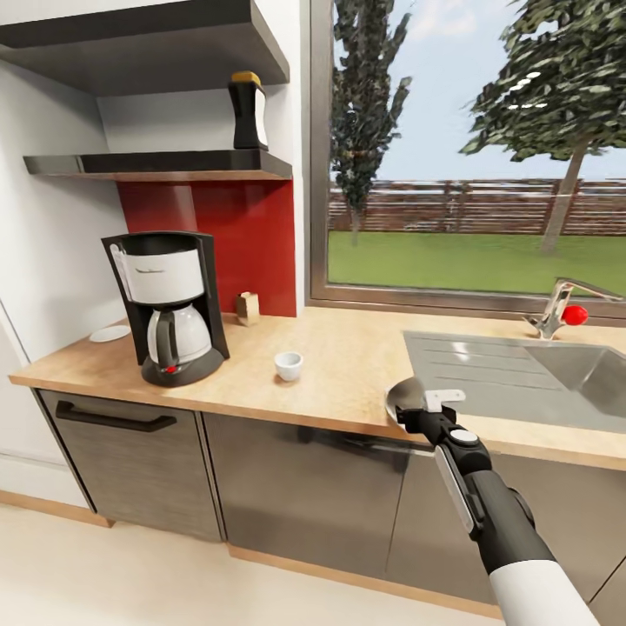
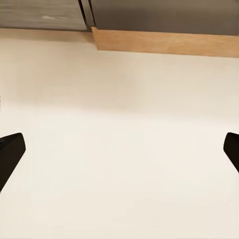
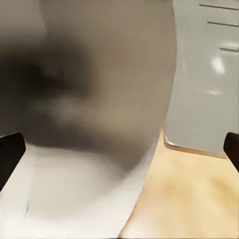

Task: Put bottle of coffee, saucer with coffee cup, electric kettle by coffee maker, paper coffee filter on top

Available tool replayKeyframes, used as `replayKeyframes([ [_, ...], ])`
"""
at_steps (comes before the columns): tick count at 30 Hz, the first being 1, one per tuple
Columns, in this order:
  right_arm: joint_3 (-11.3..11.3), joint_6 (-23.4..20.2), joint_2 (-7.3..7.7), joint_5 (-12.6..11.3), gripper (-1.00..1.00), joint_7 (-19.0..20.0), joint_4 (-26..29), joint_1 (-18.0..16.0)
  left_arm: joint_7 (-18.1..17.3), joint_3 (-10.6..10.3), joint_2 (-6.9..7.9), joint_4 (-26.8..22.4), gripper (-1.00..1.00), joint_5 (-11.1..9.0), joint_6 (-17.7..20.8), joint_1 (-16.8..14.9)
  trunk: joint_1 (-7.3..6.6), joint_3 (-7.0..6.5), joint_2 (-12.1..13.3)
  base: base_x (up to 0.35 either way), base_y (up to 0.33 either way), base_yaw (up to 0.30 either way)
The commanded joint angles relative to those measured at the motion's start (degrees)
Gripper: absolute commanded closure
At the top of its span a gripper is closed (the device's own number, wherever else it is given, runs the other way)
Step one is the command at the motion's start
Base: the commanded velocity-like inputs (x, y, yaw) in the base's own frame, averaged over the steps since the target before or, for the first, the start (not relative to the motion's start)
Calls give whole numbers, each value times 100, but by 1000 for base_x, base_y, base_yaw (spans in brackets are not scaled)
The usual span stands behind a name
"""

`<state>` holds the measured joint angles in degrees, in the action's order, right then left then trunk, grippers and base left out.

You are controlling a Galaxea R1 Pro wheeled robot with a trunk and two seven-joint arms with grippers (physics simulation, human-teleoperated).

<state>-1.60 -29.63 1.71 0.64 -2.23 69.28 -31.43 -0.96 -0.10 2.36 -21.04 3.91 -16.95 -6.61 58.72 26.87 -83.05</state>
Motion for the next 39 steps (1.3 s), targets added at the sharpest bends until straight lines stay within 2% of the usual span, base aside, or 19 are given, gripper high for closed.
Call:
replayKeyframes([
  [1, -16, -34, 5, 6, -100, -23, 7, -4, -1, 1, 1, 3, -100, 40, -19, -3, 1, 6, -3, 98, 71, 0],
  [12, -16, -34, 5, 6, -100, -23, 7, -4, -1, 1, 1, 3, -100, 46, -19, -2, 1, 6, -3, 24, 17, 0],
  [13, -16, -34, 5, 6, 100, -23, 7, -4, -1, 1, 1, 3, -100, 47, -19, -2, 1, 6, -3, 2, 1, 0],
  [39, -7, -32, 14, -3, 100, -23, 40, -4, -1, 1, 1, 3, -100, 48, -19, 0, 1, 6, -3, 0, 0, 0],
])
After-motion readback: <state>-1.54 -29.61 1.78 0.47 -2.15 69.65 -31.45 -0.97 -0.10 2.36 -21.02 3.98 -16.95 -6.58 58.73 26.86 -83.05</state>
